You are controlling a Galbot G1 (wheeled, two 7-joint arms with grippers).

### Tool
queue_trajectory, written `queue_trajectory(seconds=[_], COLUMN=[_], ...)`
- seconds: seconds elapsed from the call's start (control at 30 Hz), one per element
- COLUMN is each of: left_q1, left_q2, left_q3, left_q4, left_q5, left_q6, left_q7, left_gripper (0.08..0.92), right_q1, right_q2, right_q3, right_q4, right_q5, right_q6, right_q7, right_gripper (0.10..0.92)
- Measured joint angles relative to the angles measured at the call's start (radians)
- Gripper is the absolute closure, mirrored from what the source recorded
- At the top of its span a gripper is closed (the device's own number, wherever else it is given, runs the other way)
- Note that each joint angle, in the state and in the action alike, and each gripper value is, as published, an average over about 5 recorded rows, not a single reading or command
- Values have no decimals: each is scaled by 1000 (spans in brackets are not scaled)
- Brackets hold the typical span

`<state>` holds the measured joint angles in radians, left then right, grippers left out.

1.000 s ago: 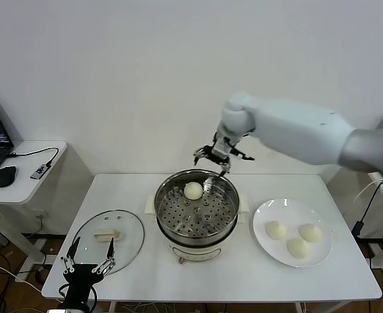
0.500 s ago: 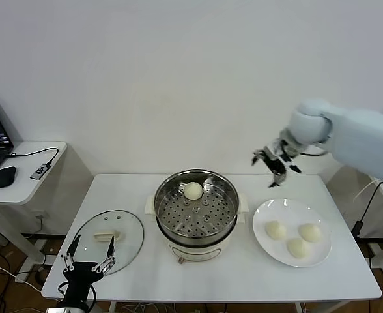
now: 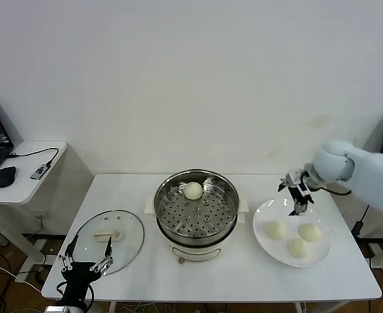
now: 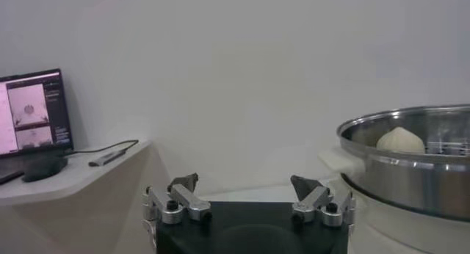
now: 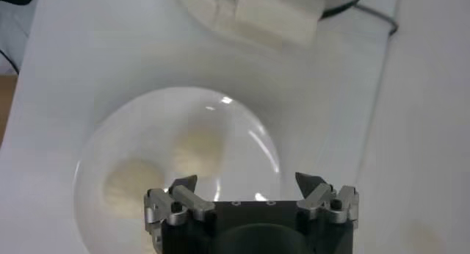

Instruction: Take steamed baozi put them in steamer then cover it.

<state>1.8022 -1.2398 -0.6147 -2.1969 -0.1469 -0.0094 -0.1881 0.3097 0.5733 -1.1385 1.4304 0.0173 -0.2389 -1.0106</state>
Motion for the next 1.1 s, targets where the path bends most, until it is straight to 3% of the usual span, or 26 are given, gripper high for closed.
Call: queue_trajectory(seconds=[1.1], left_q1=[2], left_q2=[-5], left_q3=[2], left_q4=[7], left_q5=[-1], left_q6=[0], left_q7=[4], left_gripper=[177], right_q1=[-346], right_q2=[117], right_q3=[246], right_q4=[-157], right_q5=[-147], right_q6=[-16], right_q7=[41], right_gripper=[222])
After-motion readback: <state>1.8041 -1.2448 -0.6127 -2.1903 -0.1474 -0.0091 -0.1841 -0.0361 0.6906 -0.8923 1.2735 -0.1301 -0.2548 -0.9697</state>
